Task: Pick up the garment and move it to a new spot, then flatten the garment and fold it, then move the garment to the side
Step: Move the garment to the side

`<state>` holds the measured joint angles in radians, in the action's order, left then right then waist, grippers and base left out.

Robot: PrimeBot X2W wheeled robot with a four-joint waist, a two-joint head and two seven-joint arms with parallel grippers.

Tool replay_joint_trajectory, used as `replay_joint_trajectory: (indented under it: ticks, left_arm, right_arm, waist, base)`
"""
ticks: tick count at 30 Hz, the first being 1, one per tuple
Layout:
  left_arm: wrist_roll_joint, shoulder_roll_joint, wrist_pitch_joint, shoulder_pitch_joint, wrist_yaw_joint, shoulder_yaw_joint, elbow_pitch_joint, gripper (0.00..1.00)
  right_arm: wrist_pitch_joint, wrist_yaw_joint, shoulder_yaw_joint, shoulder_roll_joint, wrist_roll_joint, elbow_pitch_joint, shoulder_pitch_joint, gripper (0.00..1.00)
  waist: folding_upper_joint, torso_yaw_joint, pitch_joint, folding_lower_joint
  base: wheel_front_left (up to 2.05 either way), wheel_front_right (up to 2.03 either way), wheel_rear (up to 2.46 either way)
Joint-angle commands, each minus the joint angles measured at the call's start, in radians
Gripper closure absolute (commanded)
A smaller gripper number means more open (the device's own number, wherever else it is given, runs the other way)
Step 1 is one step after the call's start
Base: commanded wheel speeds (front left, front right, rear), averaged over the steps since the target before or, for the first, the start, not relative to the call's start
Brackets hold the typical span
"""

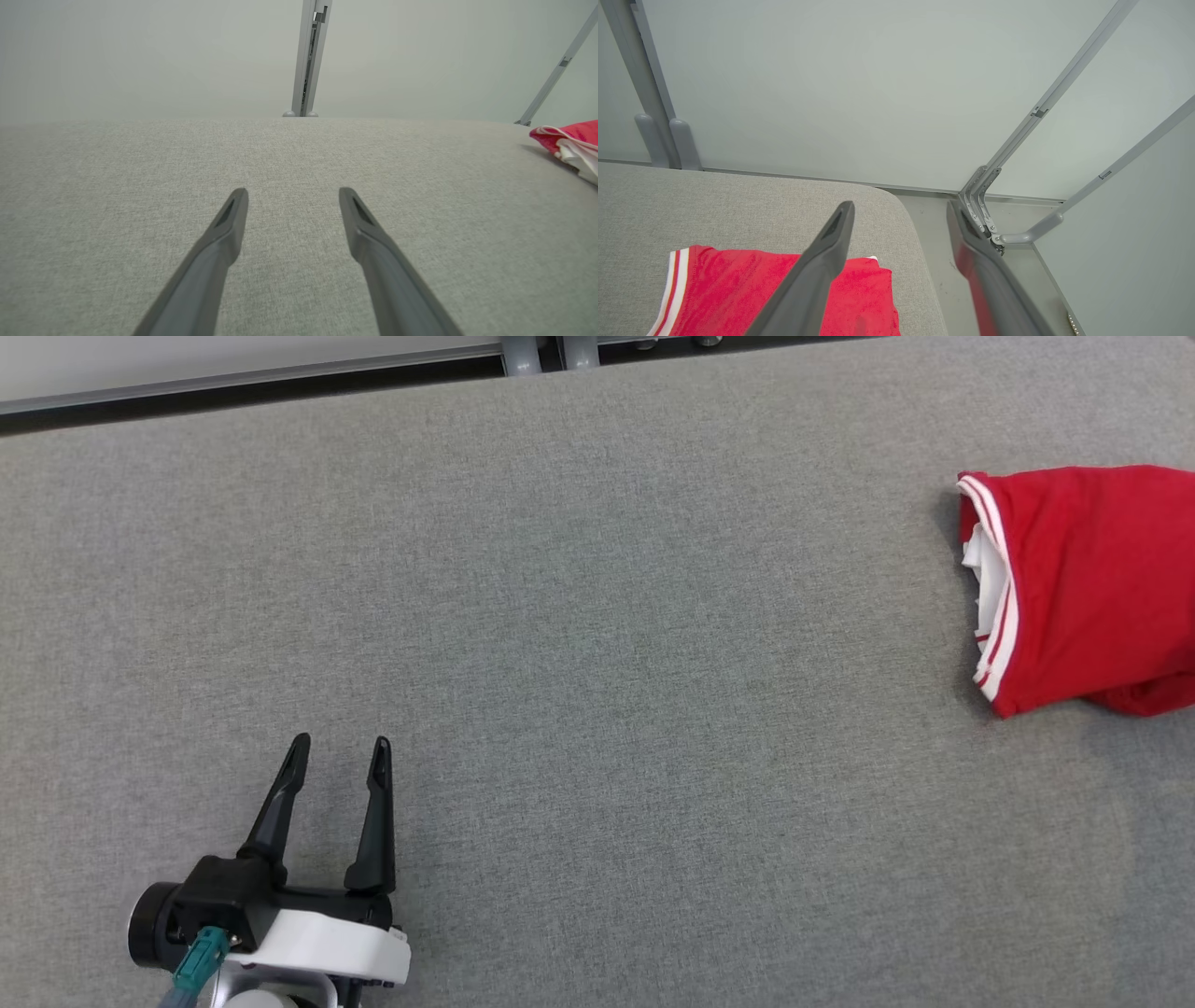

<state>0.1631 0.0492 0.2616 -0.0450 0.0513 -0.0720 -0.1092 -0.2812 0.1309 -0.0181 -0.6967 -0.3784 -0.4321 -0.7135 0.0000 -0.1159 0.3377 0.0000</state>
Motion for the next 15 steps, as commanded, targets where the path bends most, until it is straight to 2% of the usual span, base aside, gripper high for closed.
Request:
replay_joint_trajectory:
  ticks: [1, 7, 13, 15]
  left_arm:
    - [0.008, 0.004, 0.004, 0.008, -0.005, 0.001, 0.003, 0.00]
    - [0.051, 0.004, 0.004, 0.045, -0.029, 0.009, 0.004, 0.00]
    - [0.096, 0.003, 0.004, 0.107, -0.073, 0.026, 0.001, 0.00]
    - [0.097, 0.004, 0.004, 0.135, -0.086, 0.037, -0.009, 0.00]
  right_arm:
    - [0.022, 0.000, -0.003, 0.007, 0.010, 0.006, 0.020, 0.00]
    - [0.220, 0.000, -0.030, 0.098, 0.059, 0.128, 0.160, 0.00]
    - [0.373, 0.000, -0.059, 0.249, 0.119, 0.286, 0.406, 0.00]
    - [0.412, 0.000, -0.064, 0.318, 0.138, 0.313, 0.485, 0.00]
  waist:
    - [0.0000, 0.002, -0.008, 0.0000]
    - [0.0000, 0.021, -0.087, 0.0000]
    - [0.0000, 0.069, -0.188, 0.0000]
    - [0.0000, 0.085, -0.221, 0.0000]
  base:
    - [0.00, 0.00, 0.00]
    - [0.00, 0.00, 0.00]
    - [0.00, 0.00, 0.00]
    - [0.00, 0.00, 0.00]
